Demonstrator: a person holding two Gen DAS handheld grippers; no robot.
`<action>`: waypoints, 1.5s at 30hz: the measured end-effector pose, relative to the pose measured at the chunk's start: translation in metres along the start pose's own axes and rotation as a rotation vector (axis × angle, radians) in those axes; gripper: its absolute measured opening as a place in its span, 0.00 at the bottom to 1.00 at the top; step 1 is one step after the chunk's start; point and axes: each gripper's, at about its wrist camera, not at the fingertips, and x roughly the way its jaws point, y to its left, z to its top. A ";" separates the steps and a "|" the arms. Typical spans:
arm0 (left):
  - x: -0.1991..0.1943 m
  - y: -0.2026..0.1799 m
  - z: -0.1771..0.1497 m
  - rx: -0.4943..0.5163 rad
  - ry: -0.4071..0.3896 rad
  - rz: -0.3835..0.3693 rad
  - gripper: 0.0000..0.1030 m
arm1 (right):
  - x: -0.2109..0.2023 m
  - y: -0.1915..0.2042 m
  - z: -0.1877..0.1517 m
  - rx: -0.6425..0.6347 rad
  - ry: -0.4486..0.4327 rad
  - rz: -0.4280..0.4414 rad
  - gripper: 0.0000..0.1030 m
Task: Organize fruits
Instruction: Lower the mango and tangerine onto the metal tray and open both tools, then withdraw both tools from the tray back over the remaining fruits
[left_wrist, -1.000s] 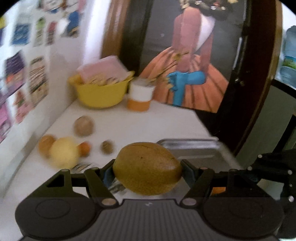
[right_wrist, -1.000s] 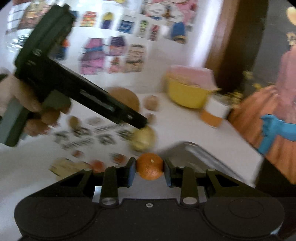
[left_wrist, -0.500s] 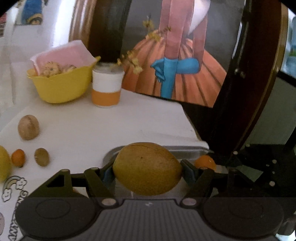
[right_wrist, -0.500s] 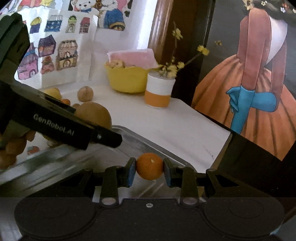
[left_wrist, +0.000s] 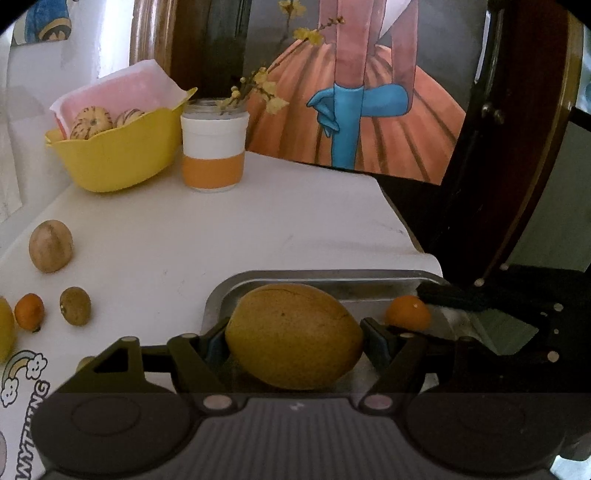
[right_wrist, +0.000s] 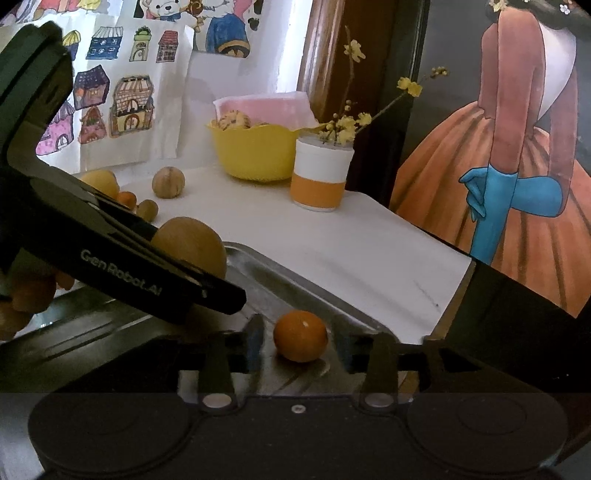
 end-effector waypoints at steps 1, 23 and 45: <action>-0.001 -0.001 0.000 0.000 0.009 -0.002 0.75 | -0.003 0.001 0.001 -0.006 -0.001 -0.005 0.54; -0.147 0.023 -0.032 -0.122 -0.236 0.033 0.99 | -0.153 0.059 0.026 0.124 -0.189 -0.122 0.99; -0.263 0.111 -0.169 -0.151 -0.167 0.169 1.00 | -0.195 0.210 -0.011 0.174 0.005 -0.012 0.99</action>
